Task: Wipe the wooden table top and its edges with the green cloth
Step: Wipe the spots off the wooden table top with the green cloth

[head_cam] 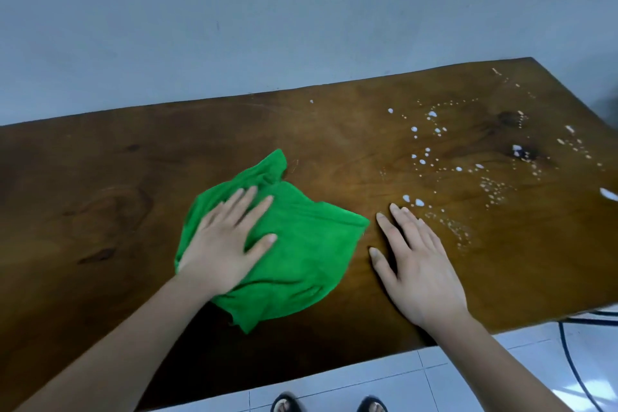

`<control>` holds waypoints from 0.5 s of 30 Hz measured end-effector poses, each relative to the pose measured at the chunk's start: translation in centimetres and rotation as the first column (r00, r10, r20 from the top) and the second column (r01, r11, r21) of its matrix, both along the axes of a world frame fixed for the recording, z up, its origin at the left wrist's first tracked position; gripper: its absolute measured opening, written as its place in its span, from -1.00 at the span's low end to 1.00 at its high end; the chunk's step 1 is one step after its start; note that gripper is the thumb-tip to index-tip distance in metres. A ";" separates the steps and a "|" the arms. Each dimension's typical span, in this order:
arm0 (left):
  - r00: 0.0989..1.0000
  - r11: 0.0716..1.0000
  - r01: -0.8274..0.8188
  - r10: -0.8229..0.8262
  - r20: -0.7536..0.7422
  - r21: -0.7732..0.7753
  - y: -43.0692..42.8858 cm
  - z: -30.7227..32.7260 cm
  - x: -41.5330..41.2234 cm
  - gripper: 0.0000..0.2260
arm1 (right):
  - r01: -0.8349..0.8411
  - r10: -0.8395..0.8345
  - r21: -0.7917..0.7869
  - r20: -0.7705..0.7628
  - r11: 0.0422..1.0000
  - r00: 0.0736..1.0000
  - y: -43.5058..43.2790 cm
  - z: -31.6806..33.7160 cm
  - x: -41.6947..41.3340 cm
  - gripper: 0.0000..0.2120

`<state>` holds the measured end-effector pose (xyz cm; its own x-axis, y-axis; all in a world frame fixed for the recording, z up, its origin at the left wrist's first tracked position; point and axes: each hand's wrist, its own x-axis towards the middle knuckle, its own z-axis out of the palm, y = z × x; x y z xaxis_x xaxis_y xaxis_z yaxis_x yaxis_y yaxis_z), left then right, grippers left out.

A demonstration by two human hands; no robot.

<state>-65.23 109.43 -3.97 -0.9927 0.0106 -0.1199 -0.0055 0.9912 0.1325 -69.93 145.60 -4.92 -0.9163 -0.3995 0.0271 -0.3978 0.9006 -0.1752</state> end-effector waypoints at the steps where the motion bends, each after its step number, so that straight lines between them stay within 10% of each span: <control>1: 0.996 0.996 -0.092 0.092 -0.002 -0.005 -1.2 -0.1 0.4 -0.29 | 0.005 -0.005 -0.002 -0.005 1.000 1.000 -0.1 0.0 0.0 -0.33; 5: 0.948 0.947 -0.318 0.318 -0.008 -0.041 1.6 -0.6 1.7 -0.22 | 0.014 -0.014 -0.003 0.005 1.000 1.000 -0.2 0.3 0.1 -0.33; 15: 0.996 0.993 -0.088 0.088 0.005 0.082 20.5 -0.2 6.0 -0.24 | 0.193 -0.098 -0.542 0.199 0.818 0.975 0.7 2.1 0.1 -0.48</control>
